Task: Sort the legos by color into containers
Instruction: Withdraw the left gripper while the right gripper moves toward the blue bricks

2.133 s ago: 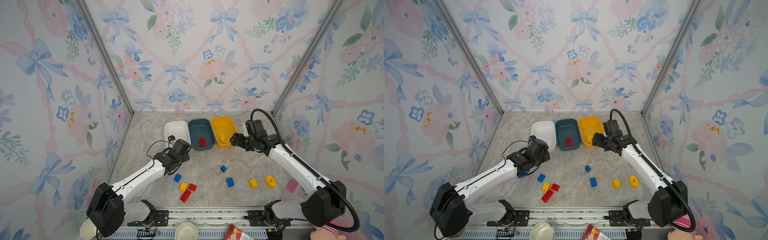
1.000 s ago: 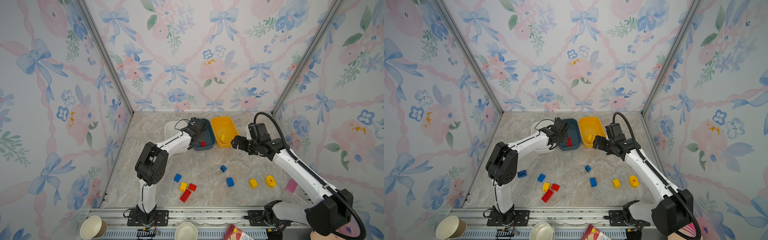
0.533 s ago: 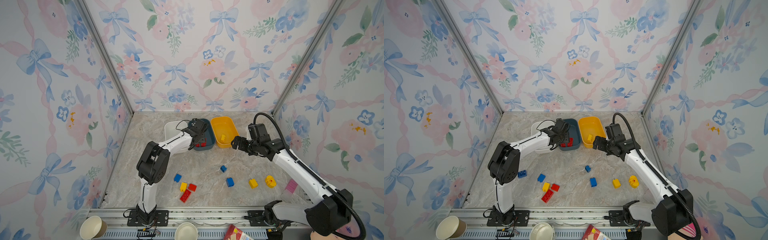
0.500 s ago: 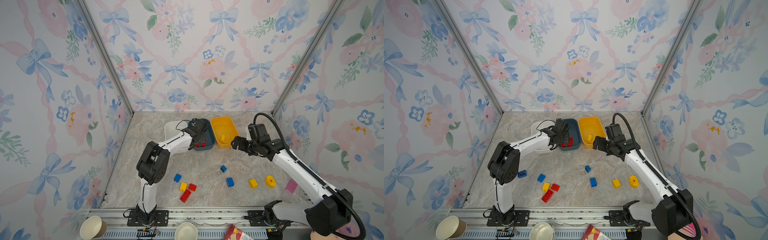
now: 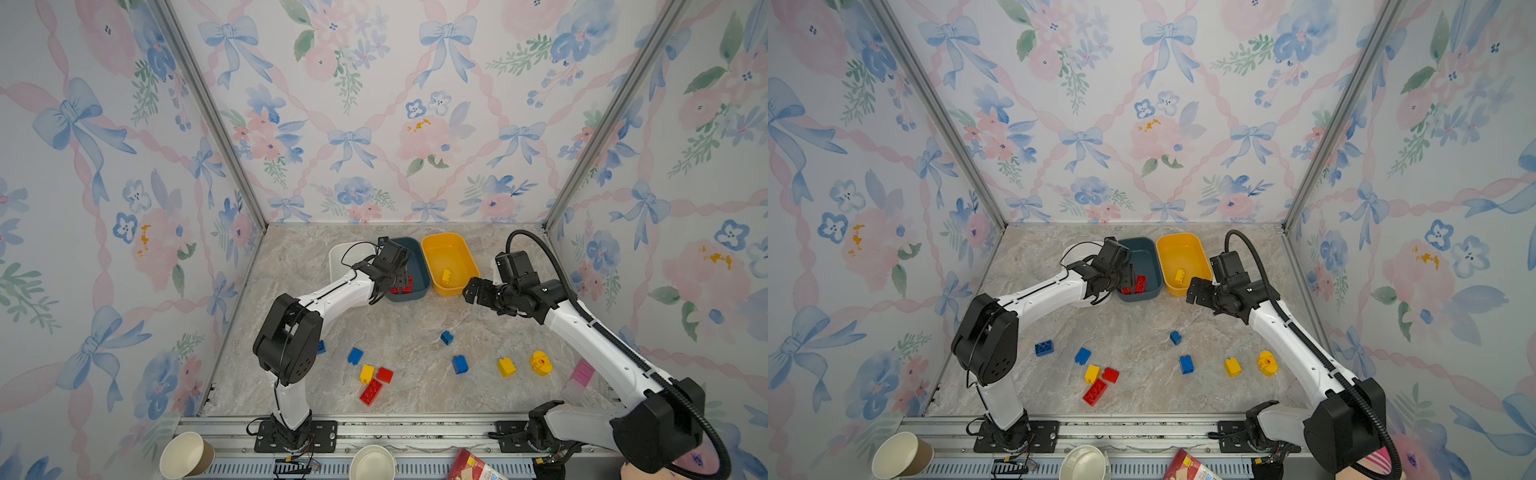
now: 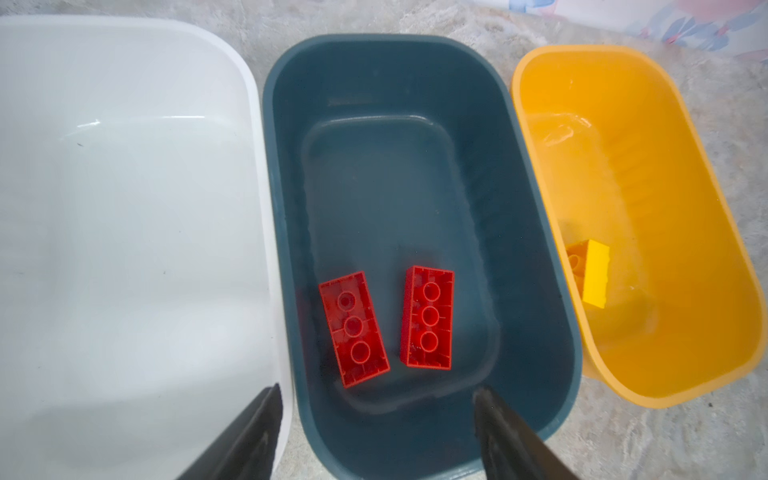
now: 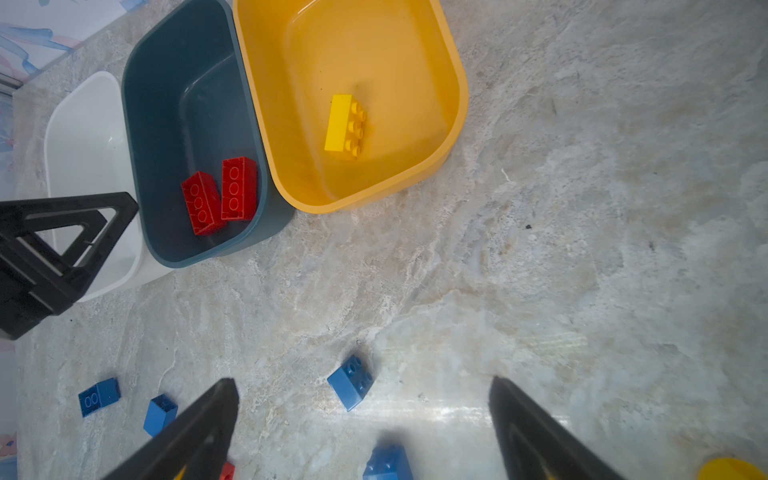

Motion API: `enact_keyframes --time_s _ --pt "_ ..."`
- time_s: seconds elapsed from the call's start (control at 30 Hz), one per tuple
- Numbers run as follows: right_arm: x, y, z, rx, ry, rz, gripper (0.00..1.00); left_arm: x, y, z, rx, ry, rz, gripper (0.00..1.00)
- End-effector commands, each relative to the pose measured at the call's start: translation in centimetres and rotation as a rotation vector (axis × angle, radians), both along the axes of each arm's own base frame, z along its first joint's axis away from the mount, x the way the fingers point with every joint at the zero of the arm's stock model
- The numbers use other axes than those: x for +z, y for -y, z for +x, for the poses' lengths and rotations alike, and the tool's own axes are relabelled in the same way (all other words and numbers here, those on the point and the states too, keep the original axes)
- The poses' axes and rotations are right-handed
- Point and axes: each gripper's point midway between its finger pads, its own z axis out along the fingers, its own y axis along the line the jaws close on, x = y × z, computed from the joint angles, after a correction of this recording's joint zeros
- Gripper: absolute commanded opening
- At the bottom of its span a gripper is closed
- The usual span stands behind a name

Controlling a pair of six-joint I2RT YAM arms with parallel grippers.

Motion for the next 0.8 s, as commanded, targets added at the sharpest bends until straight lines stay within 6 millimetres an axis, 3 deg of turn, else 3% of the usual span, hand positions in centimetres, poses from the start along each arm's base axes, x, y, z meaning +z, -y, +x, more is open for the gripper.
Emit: enact_keyframes --time_s 0.0,0.4,0.77 --pt "-1.2 -0.1 -1.3 0.030 -0.044 -0.027 0.97 1.9 -0.5 -0.7 -0.002 0.043 -0.045 0.76" --pt "-4.4 -1.8 -3.4 0.132 -0.117 -0.125 0.99 3.1 -2.8 -5.2 0.000 0.081 -0.148 0.86" --pt "-7.5 -4.1 -4.7 0.245 -0.178 -0.215 0.96 2.5 -5.0 -8.7 0.015 0.074 -0.197 0.91"
